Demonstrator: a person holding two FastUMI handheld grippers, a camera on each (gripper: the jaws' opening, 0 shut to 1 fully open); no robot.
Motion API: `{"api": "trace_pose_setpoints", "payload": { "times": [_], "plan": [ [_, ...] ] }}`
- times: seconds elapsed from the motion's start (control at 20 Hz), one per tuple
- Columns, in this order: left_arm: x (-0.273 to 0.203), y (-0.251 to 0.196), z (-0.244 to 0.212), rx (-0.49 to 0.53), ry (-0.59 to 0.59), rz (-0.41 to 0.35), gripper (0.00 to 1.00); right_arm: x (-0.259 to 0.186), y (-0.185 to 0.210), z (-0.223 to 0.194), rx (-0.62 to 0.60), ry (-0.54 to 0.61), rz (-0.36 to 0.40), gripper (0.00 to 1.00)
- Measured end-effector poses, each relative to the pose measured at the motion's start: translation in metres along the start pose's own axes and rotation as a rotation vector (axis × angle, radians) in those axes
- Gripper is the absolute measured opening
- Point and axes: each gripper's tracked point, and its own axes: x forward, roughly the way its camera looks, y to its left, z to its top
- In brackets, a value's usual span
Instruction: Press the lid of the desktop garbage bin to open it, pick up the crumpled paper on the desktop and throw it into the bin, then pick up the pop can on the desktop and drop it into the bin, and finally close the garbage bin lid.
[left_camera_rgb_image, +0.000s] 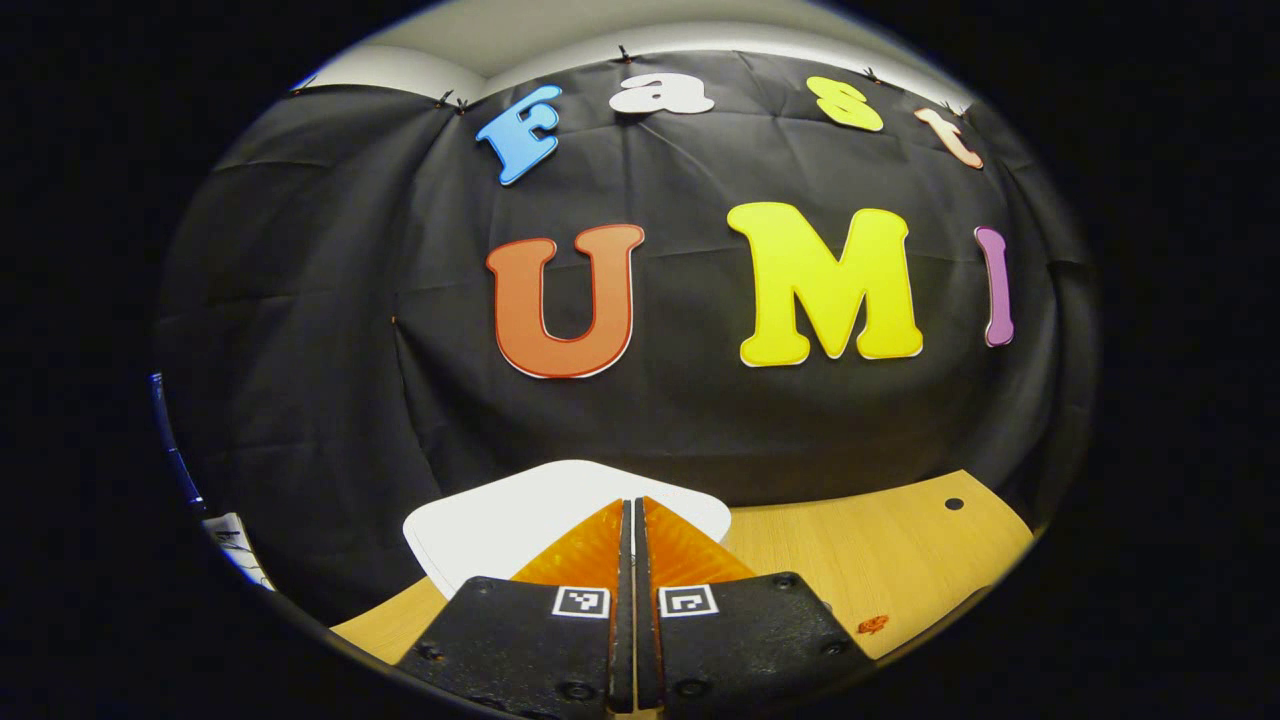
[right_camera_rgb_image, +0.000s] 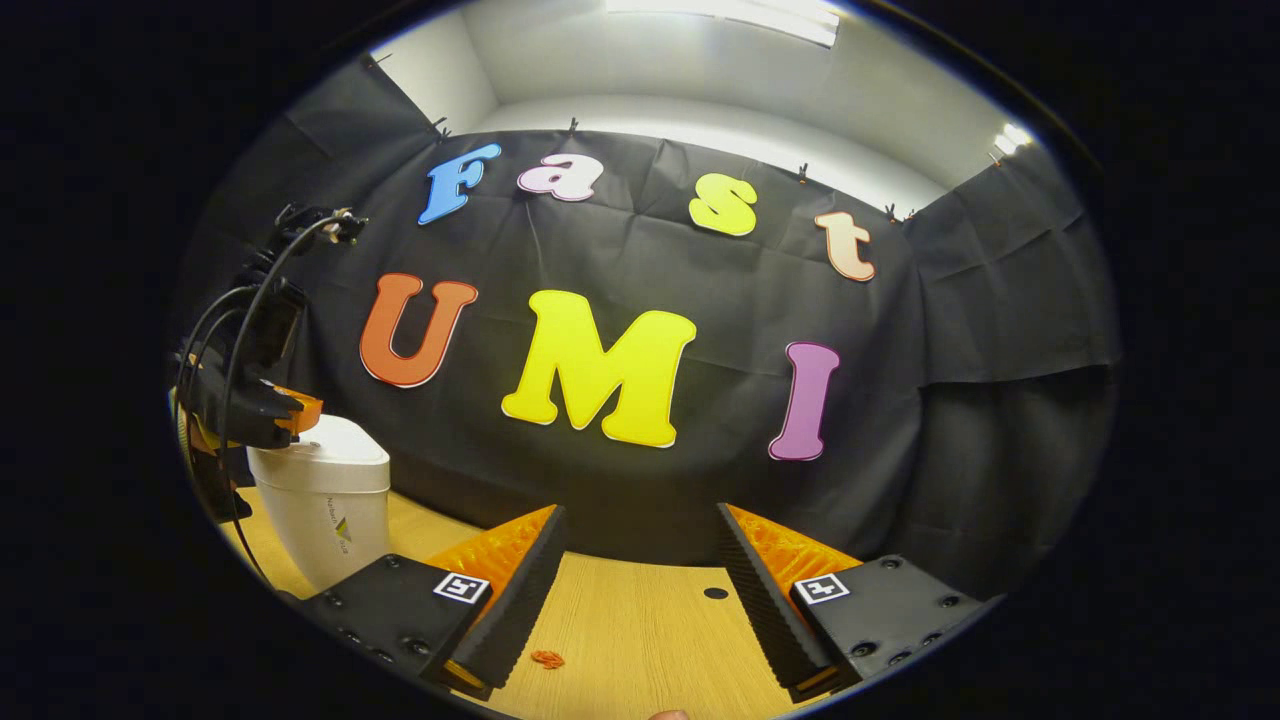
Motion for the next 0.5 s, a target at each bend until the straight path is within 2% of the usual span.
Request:
{"api": "trace_pose_setpoints", "payload": {
  "times": [0.15, 0.4, 0.5],
  "plan": [
    [0.013, 0.009, -0.005, -0.004, 0.028, 0.025, 0.03, 0.003, -0.003, -0.003, -0.007, 0.007, -0.004, 0.94],
    [0.023, 0.007, -0.029, -0.038, 0.134, 0.005, 0.03, 0.009, -0.007, -0.007, -0.015, 0.017, -0.017, 0.94],
    [0.023, 0.006, -0.026, -0.035, 0.126, -0.003, 0.03, 0.011, -0.006, -0.009, -0.017, 0.025, -0.014, 0.94]
  ]
}}
